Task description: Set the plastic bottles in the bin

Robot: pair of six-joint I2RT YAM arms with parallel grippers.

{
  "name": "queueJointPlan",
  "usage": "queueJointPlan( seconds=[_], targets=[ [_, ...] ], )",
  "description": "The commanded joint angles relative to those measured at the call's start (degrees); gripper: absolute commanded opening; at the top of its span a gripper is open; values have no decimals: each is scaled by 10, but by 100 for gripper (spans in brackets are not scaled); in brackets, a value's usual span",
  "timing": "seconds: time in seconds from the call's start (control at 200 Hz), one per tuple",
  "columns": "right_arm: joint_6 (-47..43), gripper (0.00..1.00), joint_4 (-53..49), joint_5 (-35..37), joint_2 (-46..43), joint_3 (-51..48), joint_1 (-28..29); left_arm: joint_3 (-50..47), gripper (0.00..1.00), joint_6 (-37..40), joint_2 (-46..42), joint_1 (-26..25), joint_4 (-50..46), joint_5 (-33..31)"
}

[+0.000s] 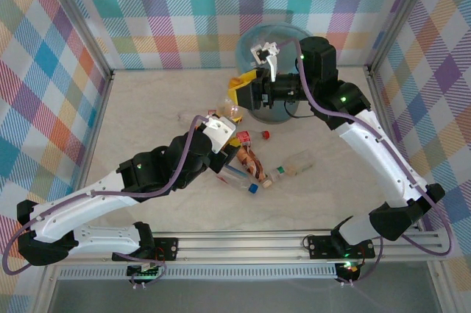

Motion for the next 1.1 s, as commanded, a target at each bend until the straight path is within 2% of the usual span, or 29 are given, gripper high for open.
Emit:
queueJointPlan(
  seconds=[0.0,0.125,0.24,0.4,0.555,0.655,0.715,0.8,0.88,1.095],
  targets=[
    [-16,52,-10,11,0,14,3,-5,57,21,-3,-7,10,-1],
    [-17,58,-8,16,-1,11,3,-9,57,24,-6,-7,11,-5],
    [-17,57,-6,24,-3,9,3,-14,57,23,-8,-7,11,-5],
    [-19,48,-6,29,-2,7,3,-19,57,19,-7,-6,11,-4],
    [-19,34,-6,27,-1,7,3,-20,58,18,-9,-7,12,-13],
    [-22,24,-7,33,-1,8,3,-19,63,15,-10,-7,14,-29],
    [-23,21,-9,48,-2,12,3,-18,70,12,-12,-7,17,-43],
    [-30,19,-22,93,-1,28,3,-18,84,6,-21,-7,28,-63],
    [-43,15,-43,163,7,59,3,-20,92,2,-35,-6,45,-73],
    [-117,12,-61,391,65,192,-3,-19,95,-13,-77,-6,73,-80]
  ],
)
